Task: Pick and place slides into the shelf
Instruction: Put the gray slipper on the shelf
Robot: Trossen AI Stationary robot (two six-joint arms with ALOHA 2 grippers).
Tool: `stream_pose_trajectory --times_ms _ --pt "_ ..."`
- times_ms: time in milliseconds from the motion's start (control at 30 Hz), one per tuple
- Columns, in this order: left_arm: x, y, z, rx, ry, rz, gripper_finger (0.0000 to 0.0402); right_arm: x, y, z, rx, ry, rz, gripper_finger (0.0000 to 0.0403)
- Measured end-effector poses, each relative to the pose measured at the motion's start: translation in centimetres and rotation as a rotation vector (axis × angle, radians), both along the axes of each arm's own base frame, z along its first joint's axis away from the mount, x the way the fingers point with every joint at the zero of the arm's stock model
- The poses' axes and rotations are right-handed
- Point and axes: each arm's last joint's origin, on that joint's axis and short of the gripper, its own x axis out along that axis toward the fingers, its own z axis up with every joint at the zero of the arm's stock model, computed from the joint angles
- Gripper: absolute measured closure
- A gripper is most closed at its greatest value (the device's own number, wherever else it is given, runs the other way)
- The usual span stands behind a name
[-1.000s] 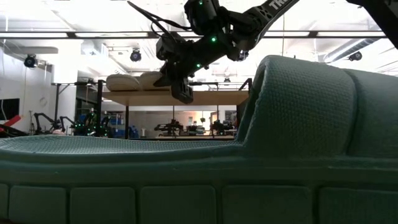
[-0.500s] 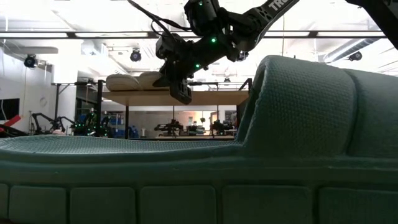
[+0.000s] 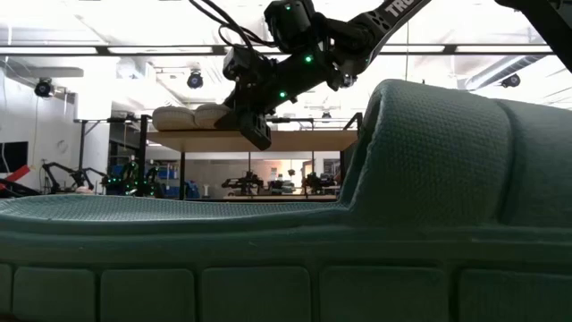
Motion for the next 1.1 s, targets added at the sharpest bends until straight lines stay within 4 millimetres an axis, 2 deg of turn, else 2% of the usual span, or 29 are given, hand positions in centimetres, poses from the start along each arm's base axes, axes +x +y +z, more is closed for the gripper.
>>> stream_pose_trajectory --times_ms 300,767,1100 --pt "0.0 0.0 0.0 -0.01 0.0 -0.008 0.0239 0.0 -0.2 0.0 0.001 -0.002 -0.015 0.0236" --pt "0.0 -0.1 -0.1 -0.009 0.01 -0.023 0.0239 -0.4 0.0 0.3 0.036 0.015 -0.077 0.0209" --pt "0.0 0.0 -0.1 0.016 0.017 -0.035 0.0239 -0.5 2.5 0.6 0.045 0.034 -0.063 0.0207"
